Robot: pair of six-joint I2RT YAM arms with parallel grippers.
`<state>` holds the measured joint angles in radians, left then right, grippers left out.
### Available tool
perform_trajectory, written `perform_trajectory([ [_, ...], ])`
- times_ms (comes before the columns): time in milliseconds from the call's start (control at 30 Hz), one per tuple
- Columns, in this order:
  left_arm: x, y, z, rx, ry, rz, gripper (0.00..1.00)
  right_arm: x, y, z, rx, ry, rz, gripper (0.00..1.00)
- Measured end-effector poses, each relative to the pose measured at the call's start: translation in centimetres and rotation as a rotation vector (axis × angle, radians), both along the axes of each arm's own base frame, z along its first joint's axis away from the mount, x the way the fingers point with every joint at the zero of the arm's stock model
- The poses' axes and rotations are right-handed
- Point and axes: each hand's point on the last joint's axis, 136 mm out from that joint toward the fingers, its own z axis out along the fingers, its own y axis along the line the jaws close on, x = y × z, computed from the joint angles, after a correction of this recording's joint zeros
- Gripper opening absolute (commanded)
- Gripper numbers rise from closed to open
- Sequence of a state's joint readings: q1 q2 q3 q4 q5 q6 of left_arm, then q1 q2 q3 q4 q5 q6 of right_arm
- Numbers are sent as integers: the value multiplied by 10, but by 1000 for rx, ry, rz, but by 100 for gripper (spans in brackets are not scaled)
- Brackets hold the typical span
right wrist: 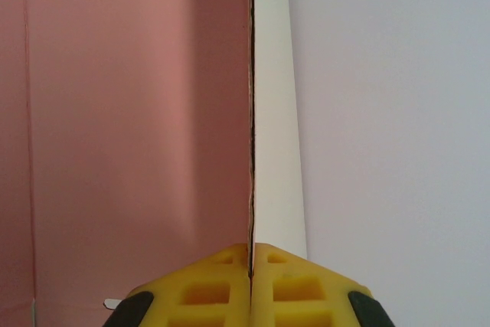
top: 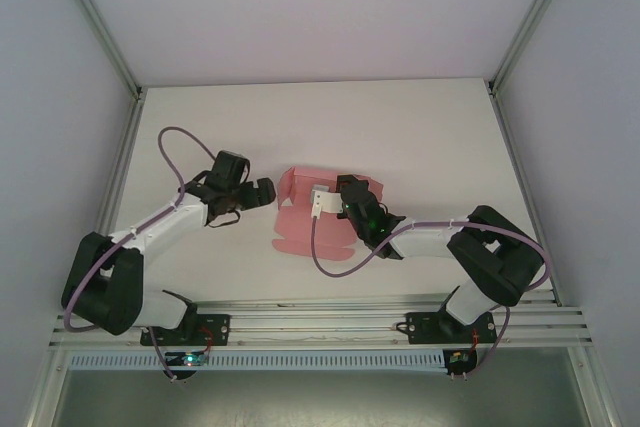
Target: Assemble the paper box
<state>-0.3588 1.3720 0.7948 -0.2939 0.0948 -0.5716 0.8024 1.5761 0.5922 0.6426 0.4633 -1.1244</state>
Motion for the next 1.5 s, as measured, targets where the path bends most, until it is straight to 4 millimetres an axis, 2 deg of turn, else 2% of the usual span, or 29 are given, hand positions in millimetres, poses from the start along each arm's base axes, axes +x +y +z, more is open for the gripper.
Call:
perform_trajectory([
  [167, 3, -18, 1, -24, -29, -94, 80, 0, 0, 0, 0, 0, 0, 0],
  [400, -2, -38, -22, -10, 13, -191, 78, 0, 0, -1, -2, 2, 0, 0],
  [533, 1, -54, -20, -14, -17, -245, 70, 0, 0, -1, -4, 4, 1, 0],
  [767, 12, -70, -17, 3, -90, -307, 63, -1, -1, -3, -9, 10, 1, 0],
  [900, 19, -75, -13, 0, -158, -332, 56, -1, -1, -3, -12, 12, -1, 0],
  [1433, 31, -83, -14, 7, -321, -408, 54, -2, -1, -3, -1, 29, 0, 0],
  [1500, 35, -86, -13, 4, -342, -418, 49, -2, -1, -3, -1, 30, 0, 0],
])
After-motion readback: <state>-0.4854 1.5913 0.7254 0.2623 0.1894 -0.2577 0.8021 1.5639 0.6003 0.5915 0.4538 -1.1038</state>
